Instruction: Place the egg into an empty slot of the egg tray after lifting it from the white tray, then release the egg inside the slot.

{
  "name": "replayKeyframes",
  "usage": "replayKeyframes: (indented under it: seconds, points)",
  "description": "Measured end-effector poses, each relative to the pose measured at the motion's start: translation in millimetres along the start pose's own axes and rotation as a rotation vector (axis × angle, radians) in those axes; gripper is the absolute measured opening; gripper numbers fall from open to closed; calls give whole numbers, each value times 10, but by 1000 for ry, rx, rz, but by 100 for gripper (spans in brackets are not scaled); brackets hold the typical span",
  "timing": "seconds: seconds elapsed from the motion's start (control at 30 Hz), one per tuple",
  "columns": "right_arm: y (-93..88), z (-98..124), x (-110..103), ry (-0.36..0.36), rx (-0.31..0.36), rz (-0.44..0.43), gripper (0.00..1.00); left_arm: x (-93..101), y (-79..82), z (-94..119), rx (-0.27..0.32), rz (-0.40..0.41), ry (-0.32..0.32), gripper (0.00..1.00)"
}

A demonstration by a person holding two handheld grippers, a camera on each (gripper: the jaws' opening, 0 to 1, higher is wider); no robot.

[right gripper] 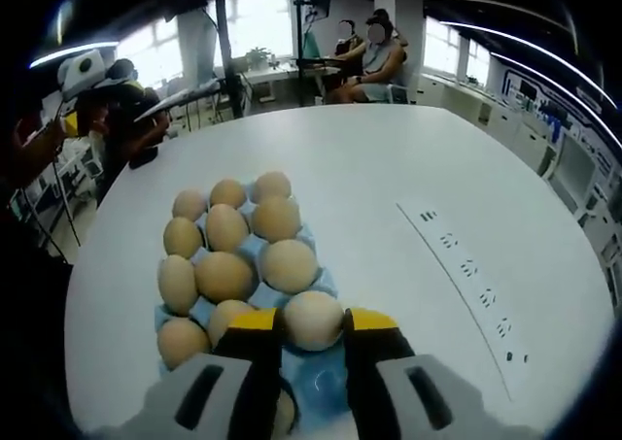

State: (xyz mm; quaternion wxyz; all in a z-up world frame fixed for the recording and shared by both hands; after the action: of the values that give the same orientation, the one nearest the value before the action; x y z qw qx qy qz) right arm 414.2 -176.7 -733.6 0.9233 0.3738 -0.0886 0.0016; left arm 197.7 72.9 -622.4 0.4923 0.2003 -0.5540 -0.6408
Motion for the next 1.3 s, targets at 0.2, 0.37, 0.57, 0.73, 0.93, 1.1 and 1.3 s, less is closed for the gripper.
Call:
replayKeyframes:
  seconds: [0.2,0.37,0.57,0.73,0.93,1.1,1.3]
  points:
    - [-4,-4,5,5,-9,-6,26,1,7,-2,2,-1,-3,59]
    - [-16,-2,1,10,-5,7,26,-1,4,-1,0,-3,-2,59]
    - [-6,-7,5,10,0,60,27,4,7,-7,0,-4,-2,59]
    - [-8,-6,18,0,3,68,29,12,19,0,2,-7,-2,60]
    - [4,58,5,-13,30,54,30,8,31,27,11,3,-2,60]
    - [32,130,15,-26,46,52,31,18,37,16,11,-5,-4,60]
    - [-1,230,22,-40,53,41,30,37,37,-1,8,-10,-9,60]
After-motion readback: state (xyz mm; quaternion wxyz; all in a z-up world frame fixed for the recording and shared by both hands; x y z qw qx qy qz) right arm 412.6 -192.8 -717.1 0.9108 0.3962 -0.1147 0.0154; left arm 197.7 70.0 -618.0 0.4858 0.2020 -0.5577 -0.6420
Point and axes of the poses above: the point that each gripper's makers call its tool centre point, and the gripper's own axes: z roughly backward along the fingers, x roughly to its right, y roughly out of its top, the point moved 7 cm from there along z, roughly backward along the fingers, and after that the axes turned 15 degrees about z, right-handed, at the moved point
